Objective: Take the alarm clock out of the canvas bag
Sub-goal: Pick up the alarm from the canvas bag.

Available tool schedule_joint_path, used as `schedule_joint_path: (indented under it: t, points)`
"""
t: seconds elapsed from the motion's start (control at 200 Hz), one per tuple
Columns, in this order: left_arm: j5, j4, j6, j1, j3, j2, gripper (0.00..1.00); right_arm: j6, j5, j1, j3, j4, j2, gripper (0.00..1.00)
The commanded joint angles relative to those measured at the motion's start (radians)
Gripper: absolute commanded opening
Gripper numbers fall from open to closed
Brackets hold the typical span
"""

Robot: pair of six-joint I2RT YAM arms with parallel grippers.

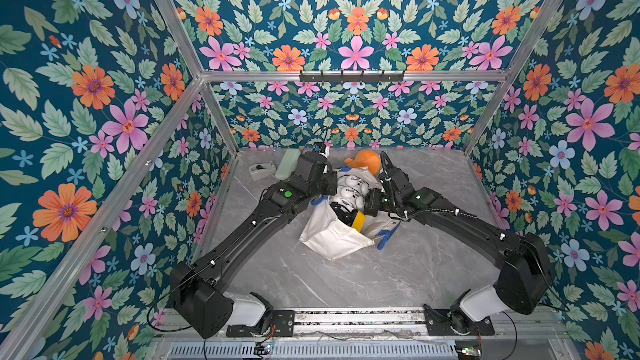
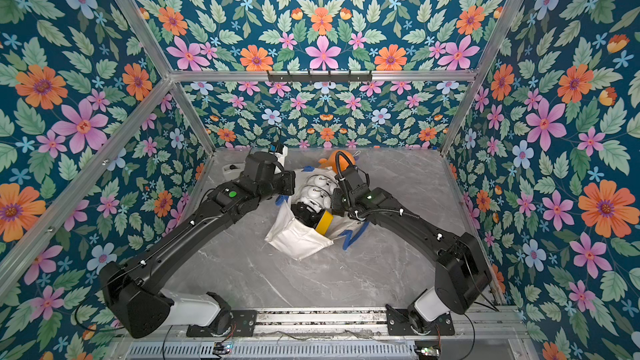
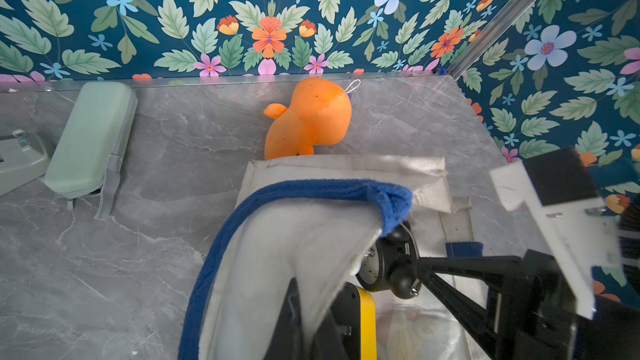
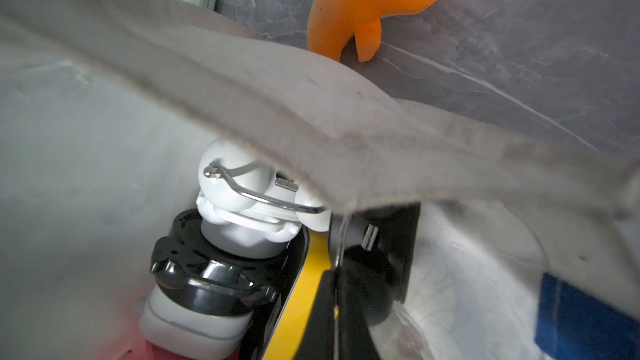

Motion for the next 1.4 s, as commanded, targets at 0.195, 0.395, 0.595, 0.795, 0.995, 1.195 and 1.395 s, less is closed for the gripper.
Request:
schedule_joint_path:
  t: [0.195,0.395,0.595,0.795,0.995,1.195,1.395]
  points:
    - [-0.004,0.145,0.001,0.003,0.002,-0.022,0.0,-0.001,0.052,-0.028,0.019,-0.109,0.03,0.16]
    - [-0.001,0.15,0.001,0.003,-0.009,-0.027,0.0,-0.006,0.056,-0.041,0.021,-0.103,0.03,0.16]
    - [0.004,0.152,-0.003,0.003,-0.01,-0.019,0.0,-0.023,0.049,-0.041,0.023,-0.091,0.003,0.01]
    - [-0.015,0.157,-0.013,0.004,-0.014,-0.004,0.0,-0.05,0.036,-0.042,0.058,-0.134,-0.038,0.0]
    - [-0.096,0.131,-0.047,0.004,0.016,0.023,0.0,-0.114,-0.003,-0.041,0.117,-0.221,-0.111,0.0]
    - [-0.133,0.13,-0.049,0.005,0.026,0.031,0.0,-0.172,-0.042,-0.041,0.171,-0.3,-0.187,0.0]
    - [-0.136,0.124,-0.044,0.007,0.035,0.042,0.0,-0.238,-0.097,-0.041,0.216,-0.351,-0.265,0.0]
